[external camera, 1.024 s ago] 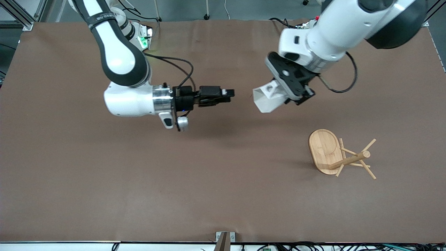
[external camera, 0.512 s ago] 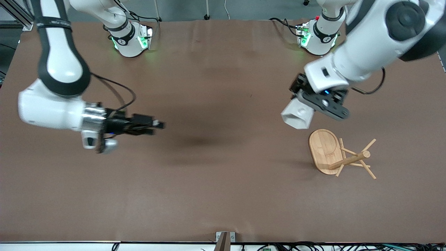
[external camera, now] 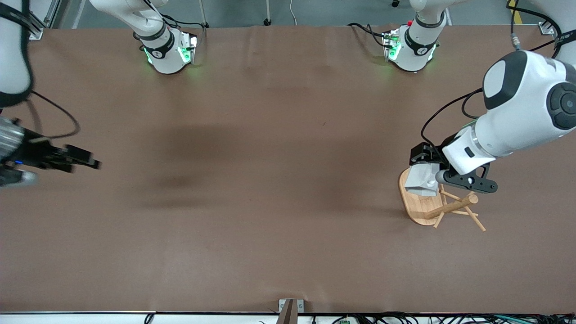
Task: Hang cup on rack
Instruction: 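Carry the cup with the left gripper while the right gripper retracts, then lower the cup's handle onto a rack peg with the left gripper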
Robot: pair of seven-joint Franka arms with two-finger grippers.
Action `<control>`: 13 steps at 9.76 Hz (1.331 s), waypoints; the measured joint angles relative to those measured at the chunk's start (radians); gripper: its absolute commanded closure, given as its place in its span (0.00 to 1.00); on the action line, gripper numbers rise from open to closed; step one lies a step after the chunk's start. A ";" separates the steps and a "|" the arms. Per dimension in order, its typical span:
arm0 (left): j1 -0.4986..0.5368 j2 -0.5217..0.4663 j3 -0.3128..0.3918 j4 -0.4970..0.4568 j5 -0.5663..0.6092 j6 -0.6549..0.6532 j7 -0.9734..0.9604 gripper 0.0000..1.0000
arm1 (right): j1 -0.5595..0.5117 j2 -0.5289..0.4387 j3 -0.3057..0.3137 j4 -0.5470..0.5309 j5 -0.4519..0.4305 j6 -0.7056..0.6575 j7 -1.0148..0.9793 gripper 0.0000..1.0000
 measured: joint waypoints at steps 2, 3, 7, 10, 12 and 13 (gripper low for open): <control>0.011 0.000 0.000 -0.070 0.000 0.086 -0.023 0.56 | -0.008 -0.008 -0.005 0.151 -0.152 -0.099 0.002 0.00; 0.012 0.001 0.000 -0.104 0.000 0.127 -0.026 0.56 | -0.018 -0.010 -0.006 0.211 -0.174 -0.153 0.005 0.00; 0.016 0.027 -0.001 -0.130 0.000 0.163 0.016 0.55 | -0.087 -0.074 0.010 0.264 -0.178 -0.307 0.091 0.00; 0.019 0.062 0.000 -0.103 0.000 0.168 0.057 0.55 | -0.156 -0.149 0.099 0.214 -0.201 -0.332 0.148 0.00; 0.035 0.064 0.000 -0.085 0.000 0.168 0.084 0.54 | -0.160 -0.198 0.114 0.162 -0.208 -0.330 0.153 0.00; 0.048 0.064 0.000 -0.080 0.000 0.167 0.099 0.54 | -0.171 -0.209 0.129 0.150 -0.210 -0.328 0.155 0.00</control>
